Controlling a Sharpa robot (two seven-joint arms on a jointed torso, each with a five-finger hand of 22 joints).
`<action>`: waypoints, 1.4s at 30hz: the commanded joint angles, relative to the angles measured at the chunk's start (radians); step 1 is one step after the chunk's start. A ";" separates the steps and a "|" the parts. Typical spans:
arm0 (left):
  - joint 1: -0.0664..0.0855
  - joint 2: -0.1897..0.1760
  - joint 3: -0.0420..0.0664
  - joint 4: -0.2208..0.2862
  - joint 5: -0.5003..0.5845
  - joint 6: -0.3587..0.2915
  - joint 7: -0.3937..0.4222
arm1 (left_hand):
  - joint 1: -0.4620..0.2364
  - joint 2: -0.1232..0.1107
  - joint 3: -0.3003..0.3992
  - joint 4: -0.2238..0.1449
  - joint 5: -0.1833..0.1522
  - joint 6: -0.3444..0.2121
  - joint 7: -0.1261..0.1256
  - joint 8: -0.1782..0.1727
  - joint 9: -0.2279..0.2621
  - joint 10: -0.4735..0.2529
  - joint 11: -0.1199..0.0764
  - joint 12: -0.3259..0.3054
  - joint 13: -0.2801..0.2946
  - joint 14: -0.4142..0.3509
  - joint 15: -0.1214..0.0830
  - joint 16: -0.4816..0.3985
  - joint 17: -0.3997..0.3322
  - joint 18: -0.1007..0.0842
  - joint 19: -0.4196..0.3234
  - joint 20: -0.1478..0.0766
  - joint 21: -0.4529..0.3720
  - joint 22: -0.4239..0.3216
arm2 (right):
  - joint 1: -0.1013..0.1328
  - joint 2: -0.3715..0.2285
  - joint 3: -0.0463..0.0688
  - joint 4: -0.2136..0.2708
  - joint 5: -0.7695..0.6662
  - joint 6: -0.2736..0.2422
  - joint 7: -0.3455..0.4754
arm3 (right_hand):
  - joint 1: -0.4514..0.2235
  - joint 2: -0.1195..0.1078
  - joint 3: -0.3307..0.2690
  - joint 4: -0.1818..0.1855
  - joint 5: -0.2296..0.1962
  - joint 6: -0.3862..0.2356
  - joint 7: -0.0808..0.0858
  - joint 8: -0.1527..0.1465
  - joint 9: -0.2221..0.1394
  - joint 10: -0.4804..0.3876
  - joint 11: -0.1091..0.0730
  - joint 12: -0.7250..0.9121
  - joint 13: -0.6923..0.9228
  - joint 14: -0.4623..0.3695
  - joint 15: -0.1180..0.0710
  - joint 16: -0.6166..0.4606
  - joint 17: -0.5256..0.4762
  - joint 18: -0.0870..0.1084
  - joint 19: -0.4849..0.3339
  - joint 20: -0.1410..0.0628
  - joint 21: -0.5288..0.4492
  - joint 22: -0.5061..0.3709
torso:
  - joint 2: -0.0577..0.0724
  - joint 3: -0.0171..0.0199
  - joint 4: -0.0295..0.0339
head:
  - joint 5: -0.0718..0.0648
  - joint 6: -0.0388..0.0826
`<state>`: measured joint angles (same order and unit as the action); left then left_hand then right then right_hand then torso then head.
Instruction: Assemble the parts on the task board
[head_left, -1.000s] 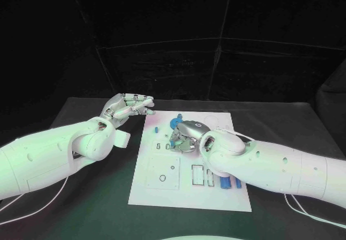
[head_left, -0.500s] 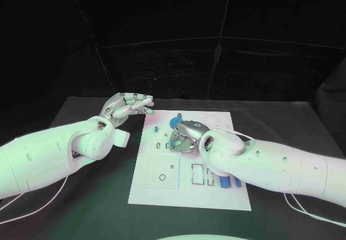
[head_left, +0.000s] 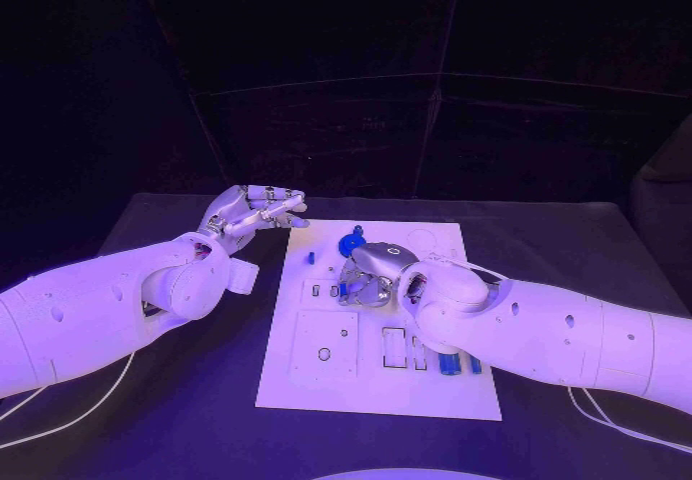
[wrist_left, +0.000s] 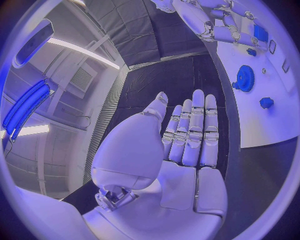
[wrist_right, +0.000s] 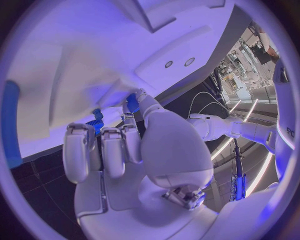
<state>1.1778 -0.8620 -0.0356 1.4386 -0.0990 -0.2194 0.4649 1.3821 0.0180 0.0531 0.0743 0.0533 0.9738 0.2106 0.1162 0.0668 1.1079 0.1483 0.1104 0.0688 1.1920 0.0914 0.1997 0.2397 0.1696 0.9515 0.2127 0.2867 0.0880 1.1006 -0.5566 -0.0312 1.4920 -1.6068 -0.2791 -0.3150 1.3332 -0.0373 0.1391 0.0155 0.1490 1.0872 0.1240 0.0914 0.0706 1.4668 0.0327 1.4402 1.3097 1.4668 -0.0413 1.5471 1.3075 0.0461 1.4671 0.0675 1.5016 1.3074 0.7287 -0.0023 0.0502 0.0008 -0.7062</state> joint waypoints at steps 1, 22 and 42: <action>0.002 0.000 0.001 0.001 0.003 0.012 0.005 | 0.001 0.007 0.000 -0.008 -0.003 0.006 0.002 -0.007 -0.001 0.009 0.001 -0.007 -0.001 0.001 0.004 -0.006 0.003 0.015 0.009 -0.001 -0.008 -0.003 | -0.005 -0.002 -0.006 -0.003 -0.013 0.027 -0.030 | -0.012 -0.004 -0.002 0.006 0.005 -0.012 0.004 -0.008 -0.002 0.020 0.010 -0.009 0.155 0.089 0.010 -0.005 0.197 -0.010 0.026 0.007 -0.003 0.091 | 0.000 -0.0001 0.0007 | 0.000 0.000; 0.002 0.000 0.001 -0.001 0.003 0.009 0.007 | 0.001 0.007 0.000 -0.009 -0.003 0.007 0.002 -0.007 -0.001 0.009 0.001 -0.007 -0.001 0.001 0.004 -0.007 0.003 0.015 0.009 -0.001 -0.008 -0.003 | -0.008 -0.007 -0.006 0.019 -0.017 -0.190 -0.017 | -0.078 -0.089 -0.111 0.095 0.028 -0.135 0.034 -0.024 -0.004 -0.038 0.038 -0.089 0.091 0.087 0.036 -0.011 0.187 -0.008 0.023 0.031 -0.009 0.083 | 0.000 0.0011 -0.0007 | -0.007 0.006; 0.024 -0.013 0.001 0.026 -0.327 0.055 -0.434 | -0.143 -0.023 -0.059 0.052 -0.005 0.170 -0.116 0.041 0.032 0.338 -0.139 0.169 0.143 0.356 -0.145 1.101 1.013 0.013 0.397 -0.161 0.311 0.158 | 0.119 -0.280 -0.001 0.152 0.582 -0.152 0.433 | -0.027 -0.064 -0.166 0.126 0.106 -0.132 0.033 -0.009 0.001 -0.039 0.039 -0.080 0.091 0.085 0.037 -0.015 0.181 -0.006 0.017 0.033 -0.016 0.071 | -0.024 0.0094 -0.0046 | -0.002 0.011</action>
<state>1.1983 -0.8765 -0.0362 1.4600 -0.2685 -0.2139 0.2258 1.2419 -0.0054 -0.0063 0.1224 0.0533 1.1409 0.0936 0.1553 0.0979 1.4413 0.0123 0.2737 0.2069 1.4652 -0.0475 1.2735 1.2245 0.1693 1.3432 0.0531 0.5910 0.2435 1.2143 -0.8341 -0.0326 1.6440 -1.2070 -0.4653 0.0316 1.3012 -0.1024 -0.0218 0.1420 0.2518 0.9585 0.1589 0.0775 0.0697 1.4342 0.0714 1.3620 1.3097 1.4669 -0.0125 1.5357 1.3080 0.0462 1.4655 0.0914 1.4903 1.3073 0.7128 0.0039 0.0467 -0.0021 -0.6936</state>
